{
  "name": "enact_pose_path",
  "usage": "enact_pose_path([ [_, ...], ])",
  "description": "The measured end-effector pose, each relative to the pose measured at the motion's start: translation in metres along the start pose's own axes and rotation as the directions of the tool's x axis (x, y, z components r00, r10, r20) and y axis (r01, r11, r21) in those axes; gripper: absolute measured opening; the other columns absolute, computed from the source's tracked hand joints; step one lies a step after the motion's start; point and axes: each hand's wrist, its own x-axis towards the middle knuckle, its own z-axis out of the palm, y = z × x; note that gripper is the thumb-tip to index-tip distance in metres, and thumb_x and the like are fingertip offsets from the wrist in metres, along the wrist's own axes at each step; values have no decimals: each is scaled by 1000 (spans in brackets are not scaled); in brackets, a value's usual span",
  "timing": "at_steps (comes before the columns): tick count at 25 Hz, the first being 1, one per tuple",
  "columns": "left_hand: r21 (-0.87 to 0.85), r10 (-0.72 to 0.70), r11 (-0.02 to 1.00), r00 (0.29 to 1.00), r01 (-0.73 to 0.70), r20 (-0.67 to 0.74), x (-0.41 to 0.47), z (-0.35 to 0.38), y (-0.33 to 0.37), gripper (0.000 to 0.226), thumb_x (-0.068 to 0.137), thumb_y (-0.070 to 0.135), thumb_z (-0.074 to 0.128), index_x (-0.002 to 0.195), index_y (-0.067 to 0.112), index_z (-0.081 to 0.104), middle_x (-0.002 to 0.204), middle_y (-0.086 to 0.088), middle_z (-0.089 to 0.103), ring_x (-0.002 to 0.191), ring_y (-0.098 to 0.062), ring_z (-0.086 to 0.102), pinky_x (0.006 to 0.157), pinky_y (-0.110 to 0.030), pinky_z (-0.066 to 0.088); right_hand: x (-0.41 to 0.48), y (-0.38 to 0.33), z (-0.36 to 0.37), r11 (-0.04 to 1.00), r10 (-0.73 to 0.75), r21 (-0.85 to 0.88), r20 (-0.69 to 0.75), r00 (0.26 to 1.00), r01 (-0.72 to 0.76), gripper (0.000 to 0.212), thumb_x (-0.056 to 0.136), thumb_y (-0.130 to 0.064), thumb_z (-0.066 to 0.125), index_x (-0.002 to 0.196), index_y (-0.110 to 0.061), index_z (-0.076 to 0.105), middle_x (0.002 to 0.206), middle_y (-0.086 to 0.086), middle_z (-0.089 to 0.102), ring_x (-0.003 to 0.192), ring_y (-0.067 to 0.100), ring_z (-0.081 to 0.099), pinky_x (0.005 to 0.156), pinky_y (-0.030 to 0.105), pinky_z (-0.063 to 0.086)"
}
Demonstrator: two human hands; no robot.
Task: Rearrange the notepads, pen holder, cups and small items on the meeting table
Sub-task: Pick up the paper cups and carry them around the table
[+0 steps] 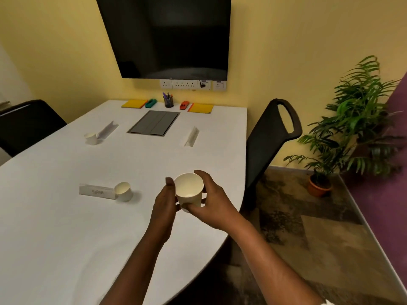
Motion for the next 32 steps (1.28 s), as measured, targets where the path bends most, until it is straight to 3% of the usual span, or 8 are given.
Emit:
enact_pose_path([
  [3, -96, -71, 994, 986, 57, -149, -9, 61, -2, 60, 84, 69, 31, 99, 23, 67, 103, -5, 72, 100, -21, 67, 78, -35, 53, -14, 19, -48, 997, -16, -69, 41, 999, 19, 85, 76, -37, 73, 143, -31, 22, 141, -5, 41, 125, 16, 44, 99, 39, 46],
  [6, -169, -109, 983, 960, 66, -258, -13, 119, -1, 53, 93, 58, 35, 102, 16, 66, 106, -11, 70, 101, -27, 66, 76, -36, 52, -23, 36, -95, 990, -48, -126, 75, 996, 57, 85, 78, -37, 71, 145, -30, 19, 144, -4, 37, 128, 16, 40, 102, 38, 44],
  [11, -198, -89, 980, 936, 22, -339, -5, 173, 12, 46, 94, 51, 41, 105, 14, 66, 107, -12, 69, 101, -30, 64, 70, -34, 50, -19, 54, -143, 988, -75, -128, 88, 993, 86, 88, 78, -40, 71, 145, -34, 13, 148, -7, 31, 132, 15, 36, 105, 38, 41],
  [16, -171, -98, 984, 947, 46, -307, 43, 217, 24, 48, 93, 50, 42, 120, 14, 61, 117, -9, 66, 108, -26, 62, 88, -41, 49, 15, 75, -180, 994, -49, -98, 11, 999, 50, 89, 78, -43, 71, 144, -35, 11, 147, -3, 33, 131, 15, 36, 104, 31, 40],
  [22, -129, -58, 991, 979, 33, -195, 126, 277, 35, 48, 93, 49, 44, 126, 17, 57, 123, -9, 63, 111, -28, 61, 92, -45, 50, 77, 105, -240, 991, 6, -134, -95, 995, -19, 90, 78, -44, 72, 143, -37, 10, 145, -3, 34, 128, 14, 38, 98, 25, 38],
  [32, -191, 27, 980, 982, -62, -185, 240, 348, 77, 59, 76, 59, 49, 121, 23, 61, 120, -2, 64, 107, -20, 61, 95, -43, 49, 181, 119, -327, 977, -13, -213, -117, 993, -12, 89, 79, -49, 69, 144, -39, 9, 148, -3, 31, 130, 15, 34, 101, 28, 35],
])
